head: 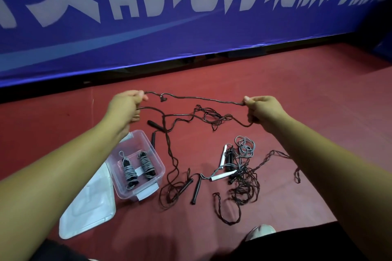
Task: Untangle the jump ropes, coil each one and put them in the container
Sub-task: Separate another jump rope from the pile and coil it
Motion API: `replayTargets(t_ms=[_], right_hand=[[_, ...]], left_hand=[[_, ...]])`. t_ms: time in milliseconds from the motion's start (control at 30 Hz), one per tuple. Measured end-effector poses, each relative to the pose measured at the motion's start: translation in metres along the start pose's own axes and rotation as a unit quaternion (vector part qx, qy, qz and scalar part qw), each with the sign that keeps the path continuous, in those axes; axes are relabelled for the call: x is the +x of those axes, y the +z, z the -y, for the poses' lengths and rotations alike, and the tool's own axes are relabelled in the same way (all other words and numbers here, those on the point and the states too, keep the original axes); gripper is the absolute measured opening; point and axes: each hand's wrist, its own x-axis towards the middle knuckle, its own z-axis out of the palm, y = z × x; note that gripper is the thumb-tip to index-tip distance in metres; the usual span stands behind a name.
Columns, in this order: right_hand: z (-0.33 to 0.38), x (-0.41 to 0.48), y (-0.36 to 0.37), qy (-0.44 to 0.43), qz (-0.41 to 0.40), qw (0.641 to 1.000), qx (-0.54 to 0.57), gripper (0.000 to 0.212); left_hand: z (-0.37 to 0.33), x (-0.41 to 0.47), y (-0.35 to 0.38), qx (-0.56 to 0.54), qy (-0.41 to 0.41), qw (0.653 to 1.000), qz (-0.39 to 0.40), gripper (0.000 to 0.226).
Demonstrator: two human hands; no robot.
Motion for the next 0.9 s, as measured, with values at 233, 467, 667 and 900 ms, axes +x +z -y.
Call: replayTargets(t_ms=[233,467,667,900], right_hand=[[0.001,-0.02,0.017,-0.066,0.091,0.977,-0.179,0.026],[0.032,-0.051,0.047,-0.107,0.223,0.961,-0.12,0.013],[0.043,-0.077,0.074,-0.114,0.364,0.913,-0.147,0.05],[0.035,-0.099,0.103,-0.065,0.374,0.923,-0.063,0.031]], left_hand=[[-0.005,-0.007,0.009,-0.082,-0.089,0.992,0.04,0.027],[-0.024,-0.043,0.032,-0.034,-0.032,0.976,0.212,0.016],[-0.035,-0.063,0.051,-0.115,-0.017,0.954,0.278,0.017],[-0.034,-0.067,0.061,-0.244,-0.02,0.943,0.227,0.014]])
